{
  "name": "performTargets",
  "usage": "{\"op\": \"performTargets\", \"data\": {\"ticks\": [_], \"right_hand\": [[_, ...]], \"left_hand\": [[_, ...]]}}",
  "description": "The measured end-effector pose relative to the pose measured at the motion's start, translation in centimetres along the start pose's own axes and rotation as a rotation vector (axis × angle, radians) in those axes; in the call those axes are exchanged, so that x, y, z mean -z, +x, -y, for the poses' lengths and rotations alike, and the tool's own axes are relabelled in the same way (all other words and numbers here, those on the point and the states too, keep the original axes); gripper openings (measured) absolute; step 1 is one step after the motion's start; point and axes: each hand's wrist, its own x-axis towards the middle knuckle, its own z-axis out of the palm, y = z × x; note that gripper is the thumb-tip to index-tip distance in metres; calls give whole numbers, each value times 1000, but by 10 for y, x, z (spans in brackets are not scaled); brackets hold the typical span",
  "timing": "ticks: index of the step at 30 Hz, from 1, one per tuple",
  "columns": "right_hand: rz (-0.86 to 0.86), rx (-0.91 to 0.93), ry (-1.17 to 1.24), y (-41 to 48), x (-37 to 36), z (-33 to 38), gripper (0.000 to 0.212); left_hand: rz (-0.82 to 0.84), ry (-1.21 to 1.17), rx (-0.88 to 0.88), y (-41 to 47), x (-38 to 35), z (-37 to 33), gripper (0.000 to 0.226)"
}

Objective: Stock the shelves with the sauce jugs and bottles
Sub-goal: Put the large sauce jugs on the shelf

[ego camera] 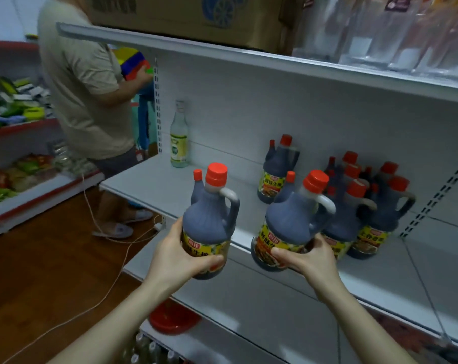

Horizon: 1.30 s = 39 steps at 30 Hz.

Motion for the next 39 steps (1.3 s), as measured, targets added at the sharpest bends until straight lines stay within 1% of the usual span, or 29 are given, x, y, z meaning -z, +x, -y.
{"op": "performTargets", "data": {"ticks": [2,7,12,15,19,22,24,28,30,33,36,39], "right_hand": [[-46,-3,-12,10,-13,-3,63],[-143,-53,-23,24,-32,-8,65],[-183,-80,-95,42,-41,-14,69],[-156,-96,-130,53,-44,-18,66],[-115,-95,-124,68,-47,-28,61],[-80,-107,-65,85,-47,-34,58],[-34,-105,-7,96,-44,-37,60],[27,-85,84,115,-40,-44,71],[-22,-62,88,118,-43,-51,71],[-138,0,46,113,-57,-59,67],[-249,59,28,109,-77,-63,72],[-286,47,77,116,-87,-63,72]], "left_hand": [[25,6,-11,30,6,7,94],[90,39,-38,91,1,15,102],[146,40,2,124,-18,26,93],[135,38,33,132,-25,34,85],[141,53,49,142,-27,39,84],[129,59,70,149,-31,39,85],[141,59,83,153,-33,39,85],[152,49,87,158,-37,38,88],[157,45,84,160,-38,38,89],[160,46,74,161,-39,38,88],[160,36,62,161,-39,40,88],[157,41,49,162,-40,42,90]]}}
